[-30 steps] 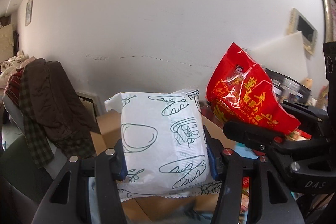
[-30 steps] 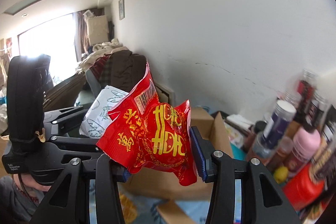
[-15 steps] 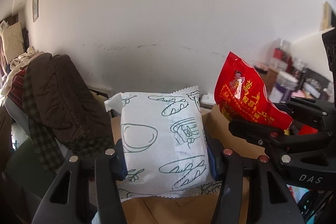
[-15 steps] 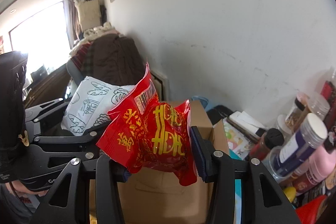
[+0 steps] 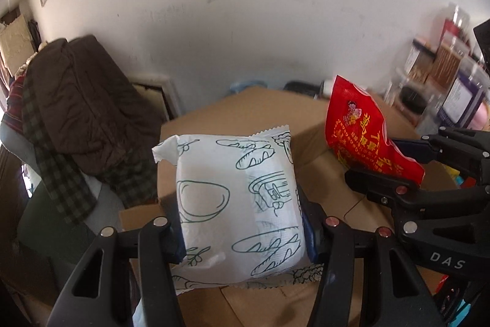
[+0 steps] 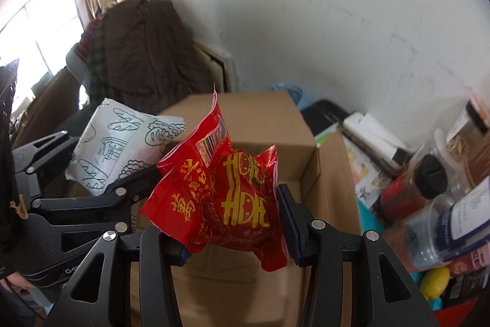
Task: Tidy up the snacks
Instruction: 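Lower both packs into the box and open both tools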
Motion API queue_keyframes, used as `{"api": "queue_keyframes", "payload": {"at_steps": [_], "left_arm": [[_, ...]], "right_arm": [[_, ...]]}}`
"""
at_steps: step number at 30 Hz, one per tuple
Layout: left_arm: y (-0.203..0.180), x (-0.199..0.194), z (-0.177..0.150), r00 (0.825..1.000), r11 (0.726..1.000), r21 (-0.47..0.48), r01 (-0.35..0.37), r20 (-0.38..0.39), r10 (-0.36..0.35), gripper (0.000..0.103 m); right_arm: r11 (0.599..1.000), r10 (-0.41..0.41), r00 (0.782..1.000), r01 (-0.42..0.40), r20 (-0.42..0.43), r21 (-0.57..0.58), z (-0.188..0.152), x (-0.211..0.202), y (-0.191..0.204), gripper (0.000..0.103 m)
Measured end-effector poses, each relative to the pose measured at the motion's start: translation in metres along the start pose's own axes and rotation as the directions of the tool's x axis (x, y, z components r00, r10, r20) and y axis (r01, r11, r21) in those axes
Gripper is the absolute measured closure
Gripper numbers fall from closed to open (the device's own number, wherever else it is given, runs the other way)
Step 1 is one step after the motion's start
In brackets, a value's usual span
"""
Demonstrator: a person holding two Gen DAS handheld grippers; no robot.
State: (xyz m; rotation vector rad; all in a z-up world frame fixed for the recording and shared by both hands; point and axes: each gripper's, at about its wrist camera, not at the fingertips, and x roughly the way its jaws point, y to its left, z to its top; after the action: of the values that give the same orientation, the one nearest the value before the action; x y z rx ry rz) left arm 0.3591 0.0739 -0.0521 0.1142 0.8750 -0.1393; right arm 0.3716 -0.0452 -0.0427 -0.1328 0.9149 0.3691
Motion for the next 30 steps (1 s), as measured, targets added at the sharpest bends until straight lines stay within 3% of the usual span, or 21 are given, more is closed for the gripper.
{"api": "queue_keyframes", "payload": {"at_steps": [11,17,19,21,23,30], "left_arm": [[-0.017,0.04,-0.004,0.984,0.999,0.034,-0.028,-0.174,0.033,0.048],[-0.025,0.045,-0.01,0.974,0.991,0.092,-0.097,-0.198,0.114,0.045],[-0.021,0.042,-0.01,0.974,0.99,0.09,-0.105,-0.191,0.121,0.045],[-0.017,0.037,-0.009,0.977,0.99,0.076,-0.115,-0.173,0.127,0.043],[-0.013,0.03,-0.007,0.979,0.991,0.061,-0.12,-0.158,0.128,0.034],[-0.008,-0.005,-0.001,0.989,0.993,0.03,-0.117,-0.088,0.119,0.032]], "right_arm": [[0.994,-0.106,0.983,0.102,-0.147,-0.035,-0.017,0.038,-0.004,0.056],[0.976,-0.197,0.967,0.177,-0.161,-0.127,-0.026,0.048,0.008,0.053],[0.967,-0.223,0.962,0.198,-0.157,-0.161,-0.028,0.047,0.012,0.049],[0.962,-0.237,0.96,0.21,-0.149,-0.176,-0.029,0.043,0.014,0.034],[0.968,-0.218,0.965,0.195,-0.145,-0.157,-0.029,0.037,0.011,0.029],[0.98,-0.191,0.977,0.183,-0.101,-0.077,-0.025,0.005,0.005,0.029]]}}
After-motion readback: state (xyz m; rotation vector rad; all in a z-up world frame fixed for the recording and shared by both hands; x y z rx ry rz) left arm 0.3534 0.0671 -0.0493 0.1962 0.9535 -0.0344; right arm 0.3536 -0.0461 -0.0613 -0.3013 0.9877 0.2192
